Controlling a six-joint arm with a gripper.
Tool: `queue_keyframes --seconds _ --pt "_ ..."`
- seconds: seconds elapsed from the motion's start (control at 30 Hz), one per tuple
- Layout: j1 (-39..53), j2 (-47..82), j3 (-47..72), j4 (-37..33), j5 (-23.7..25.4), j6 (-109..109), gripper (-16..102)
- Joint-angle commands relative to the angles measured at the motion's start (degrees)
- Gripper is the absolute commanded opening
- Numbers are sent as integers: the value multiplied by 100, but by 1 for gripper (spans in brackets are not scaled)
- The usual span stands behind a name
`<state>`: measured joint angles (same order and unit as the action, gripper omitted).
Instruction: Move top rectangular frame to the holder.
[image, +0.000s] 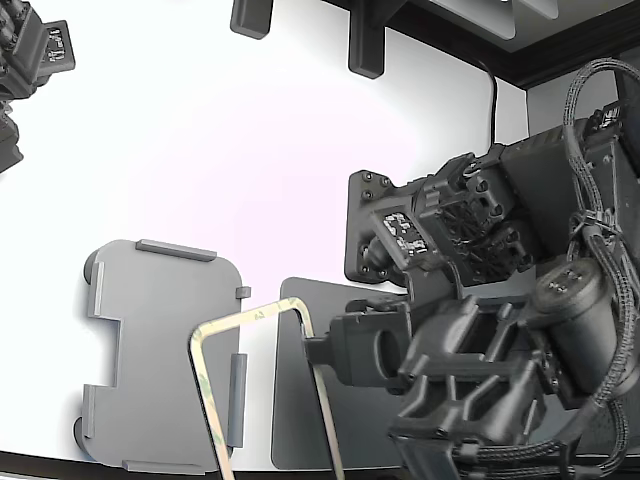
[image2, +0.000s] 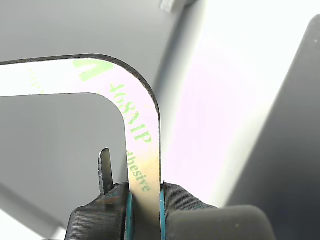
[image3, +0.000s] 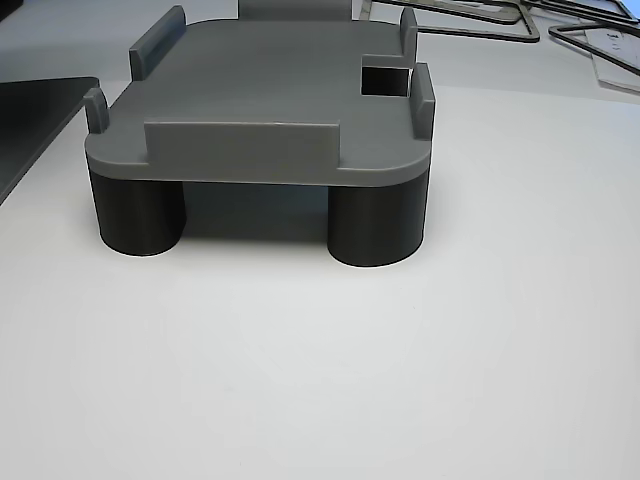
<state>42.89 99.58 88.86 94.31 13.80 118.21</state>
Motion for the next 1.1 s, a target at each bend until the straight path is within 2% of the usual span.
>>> queue_keyframes --seconds 0.0,0.17,0.43,1.07 --pt "-448 -404 -545 53 -26 448 -11" --pt "-861 -1063 -1072 53 -299 738 -11" --pt "-1310 -1441 -1433 62 -694 729 -11" --pt "-1424 -2074 -1512 62 -554 396 -11"
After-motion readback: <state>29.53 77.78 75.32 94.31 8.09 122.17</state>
